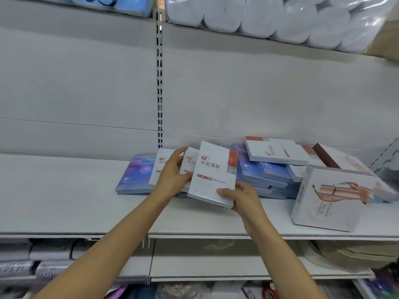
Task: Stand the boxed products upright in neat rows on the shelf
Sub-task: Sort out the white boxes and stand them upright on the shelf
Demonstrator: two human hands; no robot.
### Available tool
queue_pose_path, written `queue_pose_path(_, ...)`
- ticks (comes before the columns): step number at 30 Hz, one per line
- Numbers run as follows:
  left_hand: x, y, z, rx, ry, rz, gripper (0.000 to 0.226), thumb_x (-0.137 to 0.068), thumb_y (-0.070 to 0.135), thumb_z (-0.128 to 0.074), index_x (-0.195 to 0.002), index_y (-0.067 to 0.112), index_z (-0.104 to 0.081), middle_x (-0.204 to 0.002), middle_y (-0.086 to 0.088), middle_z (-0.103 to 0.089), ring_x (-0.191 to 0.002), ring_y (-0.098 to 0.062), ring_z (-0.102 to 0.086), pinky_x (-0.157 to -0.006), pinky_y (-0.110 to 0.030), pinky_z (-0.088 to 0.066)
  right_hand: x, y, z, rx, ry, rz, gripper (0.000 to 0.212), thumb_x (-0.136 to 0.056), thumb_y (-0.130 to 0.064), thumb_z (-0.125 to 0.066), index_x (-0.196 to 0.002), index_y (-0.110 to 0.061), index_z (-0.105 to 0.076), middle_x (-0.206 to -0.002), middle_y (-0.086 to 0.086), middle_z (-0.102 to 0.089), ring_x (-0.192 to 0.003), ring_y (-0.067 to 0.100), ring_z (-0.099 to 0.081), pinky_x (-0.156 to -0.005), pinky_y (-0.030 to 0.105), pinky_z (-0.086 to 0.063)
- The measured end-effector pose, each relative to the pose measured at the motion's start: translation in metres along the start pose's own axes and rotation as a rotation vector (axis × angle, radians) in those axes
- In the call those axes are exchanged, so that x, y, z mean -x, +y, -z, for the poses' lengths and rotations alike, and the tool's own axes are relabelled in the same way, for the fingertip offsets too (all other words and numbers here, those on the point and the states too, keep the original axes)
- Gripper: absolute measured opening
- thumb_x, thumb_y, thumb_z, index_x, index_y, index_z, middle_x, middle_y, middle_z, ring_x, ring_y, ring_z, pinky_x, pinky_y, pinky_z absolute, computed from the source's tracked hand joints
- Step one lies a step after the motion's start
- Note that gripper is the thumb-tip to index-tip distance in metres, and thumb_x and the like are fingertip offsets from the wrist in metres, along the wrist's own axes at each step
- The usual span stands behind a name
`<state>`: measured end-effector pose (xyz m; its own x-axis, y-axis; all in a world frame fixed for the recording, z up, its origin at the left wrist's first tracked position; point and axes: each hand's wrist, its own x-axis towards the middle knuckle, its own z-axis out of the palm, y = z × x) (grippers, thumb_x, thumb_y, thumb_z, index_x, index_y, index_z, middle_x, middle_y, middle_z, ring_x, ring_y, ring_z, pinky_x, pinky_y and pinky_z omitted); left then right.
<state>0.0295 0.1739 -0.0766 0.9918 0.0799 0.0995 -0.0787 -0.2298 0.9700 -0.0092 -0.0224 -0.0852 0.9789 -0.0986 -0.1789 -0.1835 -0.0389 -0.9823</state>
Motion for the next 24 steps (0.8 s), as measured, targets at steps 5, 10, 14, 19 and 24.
queue_pose_path(5,0.004,0.002,0.017,0.23,0.019,0.095,0.087,-0.078,-0.007,-0.077,-0.144,0.038,-0.044,-0.131,0.008,-0.06,-0.113,-0.016,-0.063,-0.082,-0.036,-0.058,0.002,0.013,-0.009,-0.024,-0.027,0.001,0.037,-0.078,0.004,-0.076,-0.111,-0.012,-0.07,-0.108,0.002,-0.077,-0.102,0.025,-0.072,-0.097,0.047,-0.055)
queue_pose_path(10,0.01,-0.016,0.043,0.162,-0.004,0.178,0.04,-0.091,0.005,-0.071,-0.127,0.022,-0.063,-0.119,0.001,-0.074,-0.101,-0.019,-0.073,-0.089,-0.043,-0.059,0.005,0.023,-0.029,-0.04,-0.118,0.017,0.041,-0.08,0.0,-0.078,-0.119,-0.01,-0.069,-0.11,0.002,-0.077,-0.101,0.021,-0.074,-0.093,0.042,-0.058)
queue_pose_path(14,0.024,-0.021,0.074,0.295,0.057,0.114,0.038,-0.094,0.006,-0.067,-0.126,0.023,-0.056,-0.105,0.002,-0.078,-0.088,-0.019,-0.075,-0.065,-0.029,-0.058,0.003,0.015,-0.051,-0.086,-0.174,0.027,0.037,-0.085,-0.004,-0.075,-0.121,-0.01,-0.067,-0.112,0.002,-0.076,-0.101,0.022,-0.074,-0.094,0.043,-0.058)
queue_pose_path(19,0.045,-0.033,0.135,0.364,0.156,0.066,0.038,-0.098,0.017,-0.064,-0.131,0.03,-0.053,-0.11,0.0,-0.077,-0.096,-0.023,-0.074,-0.078,-0.04,-0.06,0.009,-0.006,-0.092,-0.112,-0.254,0.103,0.04,-0.089,-0.002,-0.069,-0.125,-0.018,-0.062,-0.119,0.0,-0.074,-0.109,0.023,-0.07,-0.097,0.044,-0.057)
queue_pose_path(24,0.077,-0.051,0.22,0.411,0.285,0.054,0.035,-0.095,0.02,-0.068,-0.129,0.022,-0.058,-0.115,-0.005,-0.075,-0.098,-0.027,-0.072,-0.083,-0.045,-0.06,0.029,-0.02,-0.164,-0.234,-0.34,0.151,0.038,-0.092,0.002,-0.062,-0.122,-0.021,-0.063,-0.117,-0.002,-0.075,-0.108,0.021,-0.071,-0.091,0.038,-0.059)
